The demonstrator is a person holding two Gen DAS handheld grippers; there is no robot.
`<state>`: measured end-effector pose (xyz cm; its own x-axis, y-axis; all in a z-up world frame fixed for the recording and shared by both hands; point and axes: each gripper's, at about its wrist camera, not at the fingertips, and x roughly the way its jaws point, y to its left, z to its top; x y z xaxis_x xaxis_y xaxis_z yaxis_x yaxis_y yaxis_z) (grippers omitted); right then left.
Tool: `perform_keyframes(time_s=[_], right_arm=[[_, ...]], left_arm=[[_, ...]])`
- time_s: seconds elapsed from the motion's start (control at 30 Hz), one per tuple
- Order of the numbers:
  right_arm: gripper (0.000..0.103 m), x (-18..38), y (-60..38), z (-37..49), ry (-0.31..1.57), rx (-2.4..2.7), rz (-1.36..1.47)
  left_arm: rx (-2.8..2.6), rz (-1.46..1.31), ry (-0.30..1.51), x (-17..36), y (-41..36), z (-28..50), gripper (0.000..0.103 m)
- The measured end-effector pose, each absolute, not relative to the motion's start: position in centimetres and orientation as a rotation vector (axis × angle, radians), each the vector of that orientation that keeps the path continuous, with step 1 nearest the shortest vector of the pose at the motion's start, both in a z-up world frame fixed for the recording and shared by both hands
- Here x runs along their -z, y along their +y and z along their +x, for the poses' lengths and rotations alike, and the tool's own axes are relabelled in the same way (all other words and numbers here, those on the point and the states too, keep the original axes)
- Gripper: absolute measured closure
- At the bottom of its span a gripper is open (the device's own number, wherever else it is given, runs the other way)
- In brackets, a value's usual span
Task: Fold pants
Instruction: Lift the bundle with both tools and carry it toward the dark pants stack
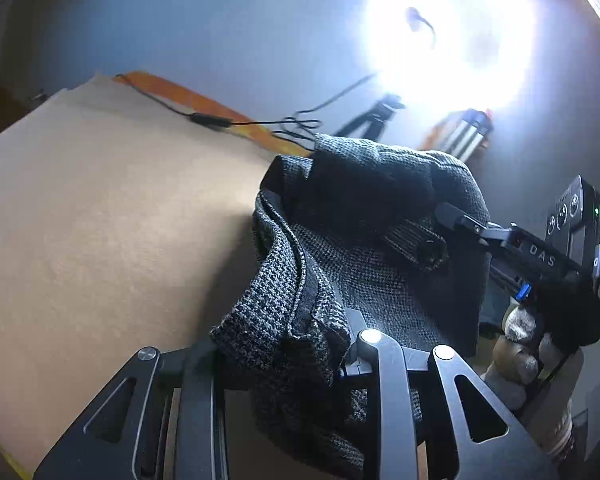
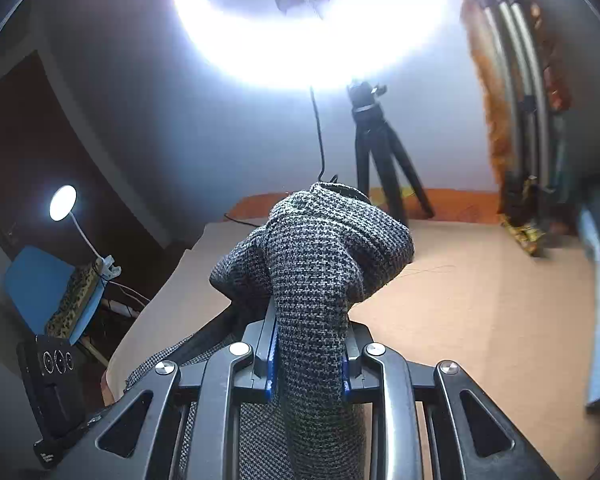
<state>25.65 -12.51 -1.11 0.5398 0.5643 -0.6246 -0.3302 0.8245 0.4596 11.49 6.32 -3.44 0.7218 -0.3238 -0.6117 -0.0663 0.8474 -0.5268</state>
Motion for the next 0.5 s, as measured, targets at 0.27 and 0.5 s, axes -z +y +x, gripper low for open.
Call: perform_keyframes(time_s=[0.27, 0.5], right_arm=[[0.081, -2.3, -18.0, 23.2, 0.797, -0.491, 0.286], [0.081, -4.8, -24.3, 21.7, 0.759, -0.413, 0.269]], left_arm=[[0.246, -0.552, 0.723, 1.5, 1.2, 11.3, 0.077], [0.348, -0.567, 0.709, 0.8, -5.1, 12.4, 0.077]])
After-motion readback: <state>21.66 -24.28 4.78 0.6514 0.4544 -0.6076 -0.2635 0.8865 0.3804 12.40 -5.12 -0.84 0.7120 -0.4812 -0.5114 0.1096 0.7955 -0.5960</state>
